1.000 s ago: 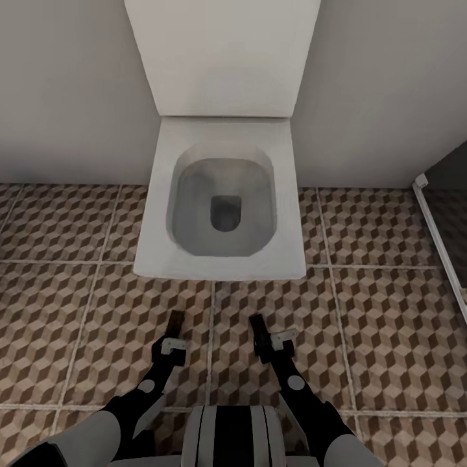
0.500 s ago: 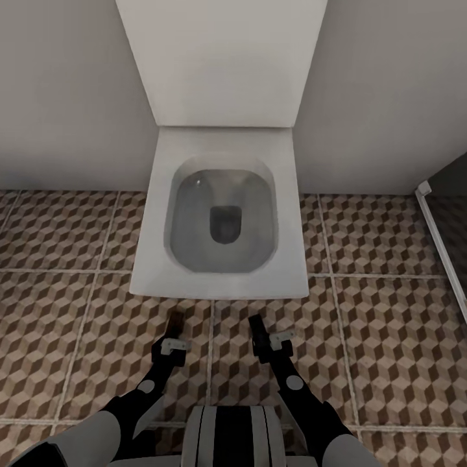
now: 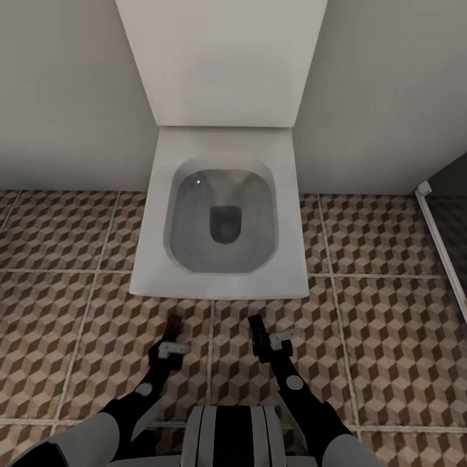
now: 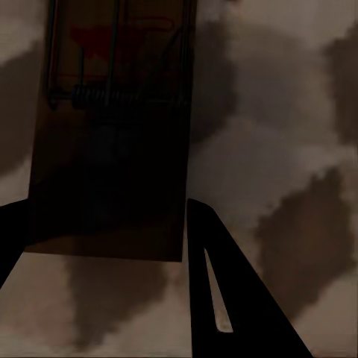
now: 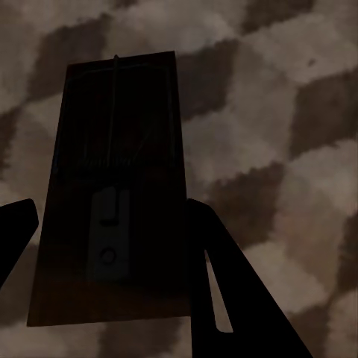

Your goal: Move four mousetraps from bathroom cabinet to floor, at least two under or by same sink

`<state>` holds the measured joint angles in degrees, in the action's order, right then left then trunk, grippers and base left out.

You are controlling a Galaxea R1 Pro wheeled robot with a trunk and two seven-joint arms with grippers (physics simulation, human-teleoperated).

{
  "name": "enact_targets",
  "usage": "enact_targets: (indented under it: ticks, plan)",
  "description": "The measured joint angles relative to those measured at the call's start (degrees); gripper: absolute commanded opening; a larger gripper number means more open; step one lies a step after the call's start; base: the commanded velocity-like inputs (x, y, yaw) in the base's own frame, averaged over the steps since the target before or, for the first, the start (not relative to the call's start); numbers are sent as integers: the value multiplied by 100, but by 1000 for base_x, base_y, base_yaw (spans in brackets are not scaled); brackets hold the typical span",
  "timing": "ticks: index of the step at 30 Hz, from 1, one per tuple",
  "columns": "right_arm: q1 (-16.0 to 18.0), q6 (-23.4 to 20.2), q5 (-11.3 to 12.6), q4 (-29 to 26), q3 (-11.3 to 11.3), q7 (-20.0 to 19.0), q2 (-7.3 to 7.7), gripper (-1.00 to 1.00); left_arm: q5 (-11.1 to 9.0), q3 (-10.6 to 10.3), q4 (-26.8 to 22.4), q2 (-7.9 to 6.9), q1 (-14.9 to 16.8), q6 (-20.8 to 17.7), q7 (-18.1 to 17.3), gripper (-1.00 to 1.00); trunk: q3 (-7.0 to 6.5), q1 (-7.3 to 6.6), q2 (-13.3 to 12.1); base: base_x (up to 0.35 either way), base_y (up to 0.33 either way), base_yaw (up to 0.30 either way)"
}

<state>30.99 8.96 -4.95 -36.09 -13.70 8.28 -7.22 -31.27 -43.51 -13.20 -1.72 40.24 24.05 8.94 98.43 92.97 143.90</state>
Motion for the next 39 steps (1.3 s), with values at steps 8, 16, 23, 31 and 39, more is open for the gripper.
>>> enact_targets:
  ticks: [8,16,23,31,39]
  plan:
    - [0,2,0,0,1,-1,0,-100,-1,-1,107,0,0,1,-7,-100,0,0,0,0,0,0]
    - [0,1,0,0,1,-1,0,-100,-1,-1,143,0,0,1,-7,-100,0,0,0,0,0,0]
    - [0,2,0,0,1,-1,0,-100,-1,-2,158,6,0,1,-7,-100,0,0,0,0,0,0]
    - [0,3,0,0,0,-2,0,-100,-1,-2,159,10,1,1,-7,-100,0,0,0,0,0,0]
    - [0,4,0,0,0,-3,0,-100,-1,-2,159,17,1,1,-7,-100,0,0,0,0,0,0]
